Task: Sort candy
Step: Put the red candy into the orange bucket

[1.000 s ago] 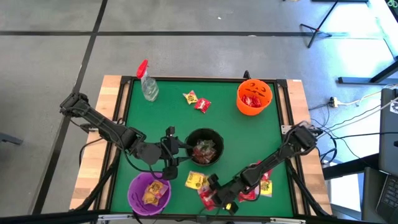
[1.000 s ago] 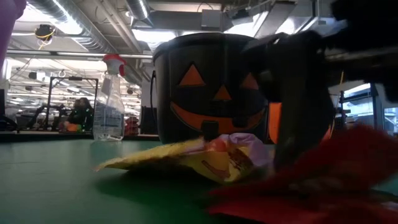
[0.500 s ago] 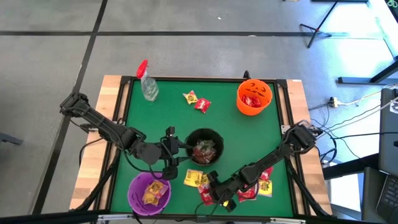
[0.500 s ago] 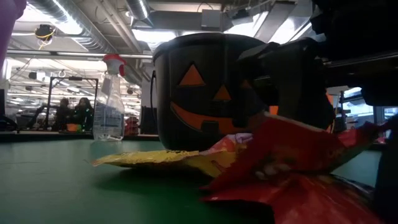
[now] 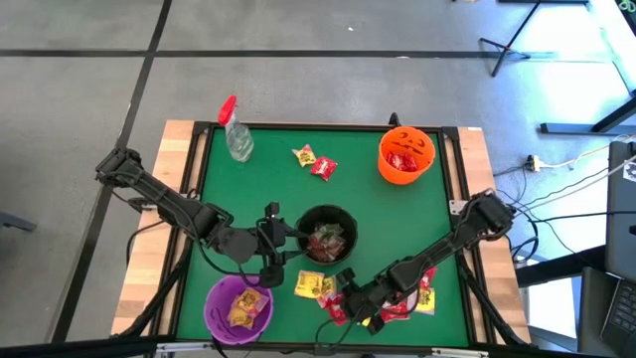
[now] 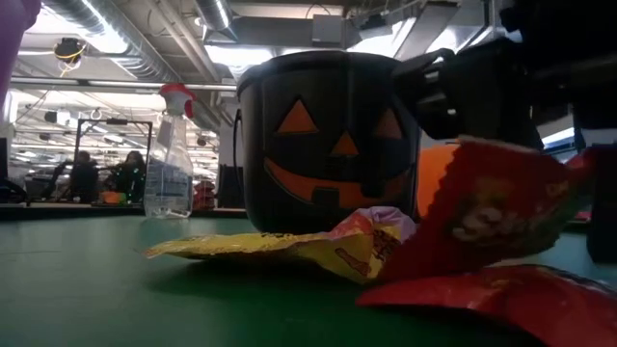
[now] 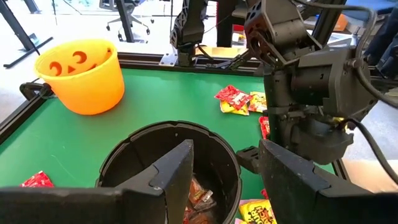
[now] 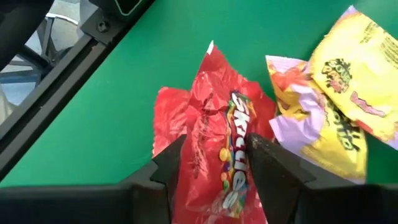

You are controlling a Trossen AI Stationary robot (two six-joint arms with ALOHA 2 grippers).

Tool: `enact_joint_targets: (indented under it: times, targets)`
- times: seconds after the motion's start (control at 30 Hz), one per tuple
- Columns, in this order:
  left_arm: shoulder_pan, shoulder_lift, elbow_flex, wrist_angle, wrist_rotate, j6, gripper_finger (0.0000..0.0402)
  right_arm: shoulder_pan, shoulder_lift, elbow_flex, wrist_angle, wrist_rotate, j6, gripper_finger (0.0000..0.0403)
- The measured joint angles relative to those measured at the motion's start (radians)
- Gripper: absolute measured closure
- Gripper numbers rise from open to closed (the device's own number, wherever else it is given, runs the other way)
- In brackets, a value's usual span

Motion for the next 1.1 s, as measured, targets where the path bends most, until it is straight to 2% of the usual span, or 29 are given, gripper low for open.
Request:
enact_joint_targets:
  times: [0.27,0.57,0.67,0.73,0.93,1.1]
  targets:
    - [0.0,0.0,0.0,0.0,0.0,-0.001,0.0231,0.0,-0.003,0.002,-0.037,0.0,0.001,0.0262]
    - [0.0,0.0,0.0,0.001,0.0,-0.001,0.0231,0.0,-0.004,0.003,-0.056,0.0,0.001,0.0359]
    - [0.0,0.0,0.0,0.001,0.0,-0.002,0.0231,0.0,-0.01,0.011,-0.09,0.0,0.001,0.0378]
    - [0.0,0.0,0.0,0.001,0.0,-0.002,0.0231,0.0,-0.013,0.027,-0.139,0.003,0.013,0.0378]
    - [0.0,0.0,0.0,0.003,0.0,-0.002,0.0231,0.0,-0.059,0.078,-0.297,0.064,0.035,0.0346]
    - [-0.006,0.0,0.0,0.003,0.0,-0.002,0.0231,0.0,-0.116,0.105,-0.371,0.079,0.049,0.0355]
